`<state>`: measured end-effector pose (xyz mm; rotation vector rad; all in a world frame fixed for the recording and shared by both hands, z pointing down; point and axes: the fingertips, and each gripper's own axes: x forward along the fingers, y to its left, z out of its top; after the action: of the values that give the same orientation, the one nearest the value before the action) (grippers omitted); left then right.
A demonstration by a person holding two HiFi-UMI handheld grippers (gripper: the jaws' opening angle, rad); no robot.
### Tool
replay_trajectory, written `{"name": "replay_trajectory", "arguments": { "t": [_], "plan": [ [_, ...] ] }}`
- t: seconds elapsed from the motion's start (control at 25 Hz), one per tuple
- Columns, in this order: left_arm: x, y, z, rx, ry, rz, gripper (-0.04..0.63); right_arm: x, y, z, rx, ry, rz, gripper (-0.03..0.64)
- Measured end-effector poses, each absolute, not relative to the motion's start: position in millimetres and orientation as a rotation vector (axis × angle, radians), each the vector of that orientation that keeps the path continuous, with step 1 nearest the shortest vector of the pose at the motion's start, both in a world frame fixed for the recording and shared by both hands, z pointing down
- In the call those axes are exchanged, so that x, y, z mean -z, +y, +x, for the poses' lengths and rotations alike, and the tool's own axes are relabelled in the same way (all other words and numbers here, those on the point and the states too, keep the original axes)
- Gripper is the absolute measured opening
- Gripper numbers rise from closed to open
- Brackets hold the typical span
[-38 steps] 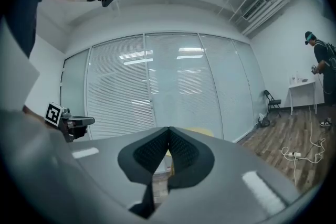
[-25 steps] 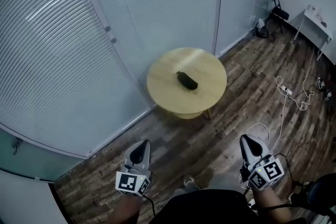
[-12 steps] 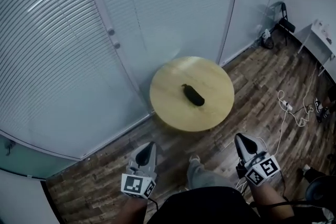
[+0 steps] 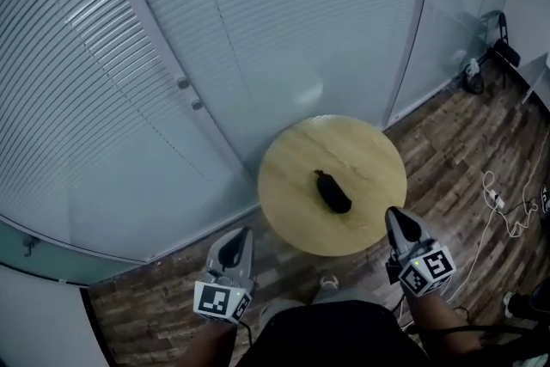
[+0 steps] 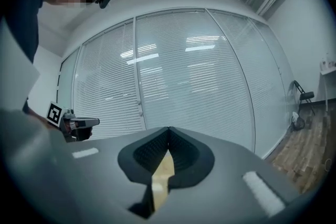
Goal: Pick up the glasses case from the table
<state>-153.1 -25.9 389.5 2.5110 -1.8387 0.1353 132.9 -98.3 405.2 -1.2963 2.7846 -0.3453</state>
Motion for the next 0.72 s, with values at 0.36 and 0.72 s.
{"name": "replay_trajectory", "arguments": {
  "t": [0.36, 0.72],
  "plan": [
    [-384, -100, -140, -0.169, -1.768, 2.552, 0.005, -418, -167, 122, 0.457, 2.782, -1.309, 0.008],
    [-392, -186, -172, -0.180, -1.622, 2.599, 0.005, -426, -208, 79, 0.469, 2.814, -1.408, 0.008]
  ]
}}
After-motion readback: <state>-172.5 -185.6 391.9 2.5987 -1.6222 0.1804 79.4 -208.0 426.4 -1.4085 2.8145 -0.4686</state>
